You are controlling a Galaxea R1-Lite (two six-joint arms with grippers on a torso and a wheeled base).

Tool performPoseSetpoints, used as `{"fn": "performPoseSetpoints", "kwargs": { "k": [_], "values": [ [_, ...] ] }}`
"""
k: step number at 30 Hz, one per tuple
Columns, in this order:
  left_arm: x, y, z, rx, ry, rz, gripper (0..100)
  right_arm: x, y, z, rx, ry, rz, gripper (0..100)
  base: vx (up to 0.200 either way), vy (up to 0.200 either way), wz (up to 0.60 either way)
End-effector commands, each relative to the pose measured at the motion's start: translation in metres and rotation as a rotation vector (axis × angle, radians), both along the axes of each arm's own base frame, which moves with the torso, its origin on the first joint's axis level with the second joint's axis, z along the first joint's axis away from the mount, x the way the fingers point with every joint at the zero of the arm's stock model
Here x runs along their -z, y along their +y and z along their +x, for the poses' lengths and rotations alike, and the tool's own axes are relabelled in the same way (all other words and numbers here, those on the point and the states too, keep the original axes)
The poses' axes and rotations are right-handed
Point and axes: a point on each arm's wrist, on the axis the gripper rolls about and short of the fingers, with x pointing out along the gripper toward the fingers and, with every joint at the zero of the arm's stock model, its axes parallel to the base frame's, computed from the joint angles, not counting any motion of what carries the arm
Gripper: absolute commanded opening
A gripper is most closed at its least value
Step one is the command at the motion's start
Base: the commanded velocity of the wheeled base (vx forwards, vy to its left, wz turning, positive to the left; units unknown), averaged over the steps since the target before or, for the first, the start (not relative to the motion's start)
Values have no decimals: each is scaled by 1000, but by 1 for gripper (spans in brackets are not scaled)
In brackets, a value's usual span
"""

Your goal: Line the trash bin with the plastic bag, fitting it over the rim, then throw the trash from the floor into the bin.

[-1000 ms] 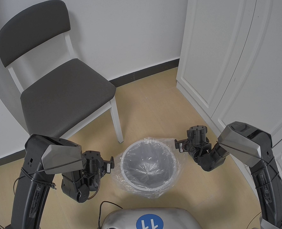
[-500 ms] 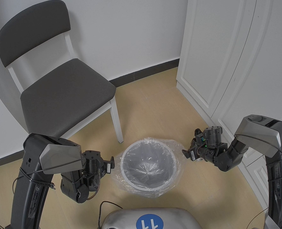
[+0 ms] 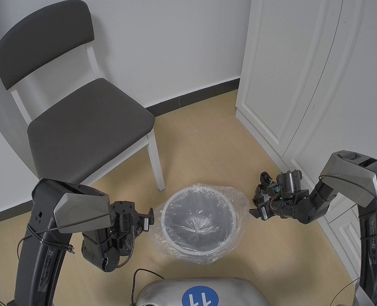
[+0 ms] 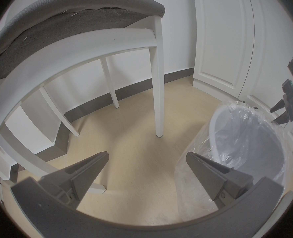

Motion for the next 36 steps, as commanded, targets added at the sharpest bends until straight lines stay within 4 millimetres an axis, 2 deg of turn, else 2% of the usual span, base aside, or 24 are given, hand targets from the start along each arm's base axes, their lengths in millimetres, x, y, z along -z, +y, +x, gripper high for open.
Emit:
{"fn": "performPoseSetpoints", "kwargs": {
  "k": [1,2,4,16,23,30,36],
  "values": [
    [2,-1,0,3,-3,0,100,14,15,8,-55,71,140,100,0,0,0],
    [1,-1,0,3,-4,0,100,16,24,10,-74,92,210,100,0,0,0],
    [0,-1,1,1,-8,-4,100,33,33,14,-53,111,243,100,0,0,0],
    [-2,1,2,-5,-17,-8,100,28,40,44,-31,105,262,100,0,0,0],
    [-5,1,2,-4,-33,-17,100,34,46,72,-10,27,260,100,0,0,0],
    [-10,-1,1,0,-54,-26,100,43,51,86,4,81,241,100,0,0,0],
    [-13,-3,-5,11,-49,-24,100,46,52,85,5,123,225,100,0,0,0]
  ]
}}
